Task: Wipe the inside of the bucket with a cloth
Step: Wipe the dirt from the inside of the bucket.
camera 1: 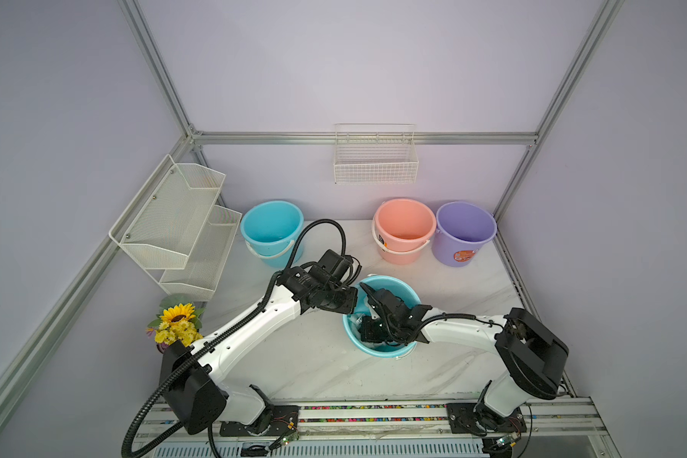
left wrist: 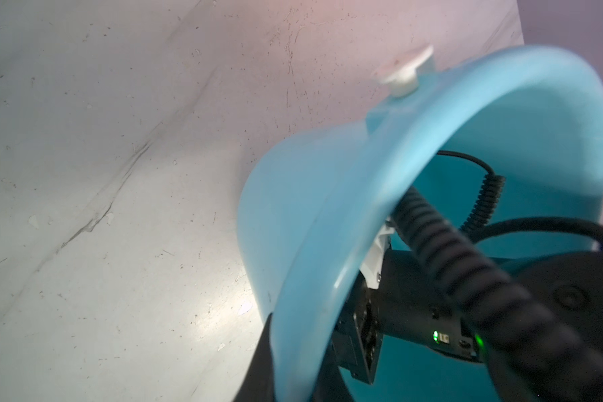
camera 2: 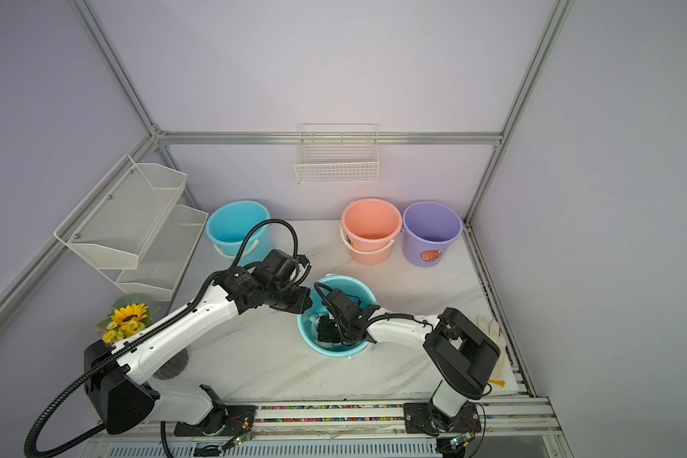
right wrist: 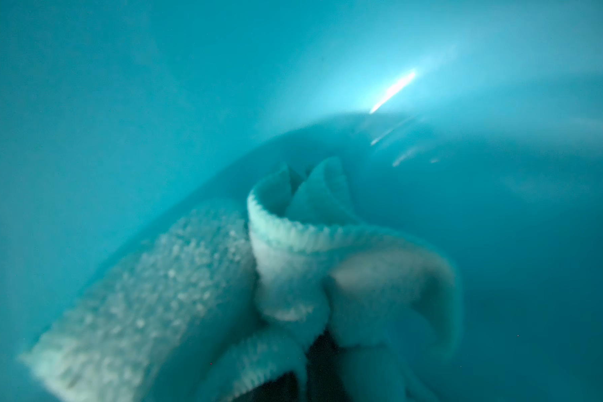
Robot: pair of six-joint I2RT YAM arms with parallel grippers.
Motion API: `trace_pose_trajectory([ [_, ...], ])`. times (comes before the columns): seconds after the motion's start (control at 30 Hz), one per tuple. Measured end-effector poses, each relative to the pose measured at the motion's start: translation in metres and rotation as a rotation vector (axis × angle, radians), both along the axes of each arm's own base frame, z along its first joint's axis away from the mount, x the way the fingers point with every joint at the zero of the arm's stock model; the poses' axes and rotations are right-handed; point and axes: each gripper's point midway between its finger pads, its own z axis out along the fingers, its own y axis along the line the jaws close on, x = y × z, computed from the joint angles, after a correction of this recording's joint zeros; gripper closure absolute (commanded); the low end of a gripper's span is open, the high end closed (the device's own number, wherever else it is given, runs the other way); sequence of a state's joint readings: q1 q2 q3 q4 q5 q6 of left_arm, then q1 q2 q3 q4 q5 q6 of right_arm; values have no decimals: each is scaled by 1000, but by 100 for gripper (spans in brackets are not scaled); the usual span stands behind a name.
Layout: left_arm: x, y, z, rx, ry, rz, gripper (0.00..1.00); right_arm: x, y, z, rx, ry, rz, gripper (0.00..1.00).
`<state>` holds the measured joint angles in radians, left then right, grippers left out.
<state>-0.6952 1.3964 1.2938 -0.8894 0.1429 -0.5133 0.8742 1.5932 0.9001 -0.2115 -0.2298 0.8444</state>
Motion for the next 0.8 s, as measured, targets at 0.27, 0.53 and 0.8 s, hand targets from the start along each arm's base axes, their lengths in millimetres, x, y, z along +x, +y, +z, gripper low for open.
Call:
trace_pose_trajectory([
  [0.27, 5, -5, 5, -28, -23, 0, 100, 10, -7, 89, 86, -174, -15, 100],
  [0.53, 7, -9, 11, -55, -41, -7, 100, 31, -25, 160, 52, -432, -34, 100],
  [0.8, 5, -11, 14, -72, -38, -18, 100, 46, -36, 168, -88, -687, 72, 100],
])
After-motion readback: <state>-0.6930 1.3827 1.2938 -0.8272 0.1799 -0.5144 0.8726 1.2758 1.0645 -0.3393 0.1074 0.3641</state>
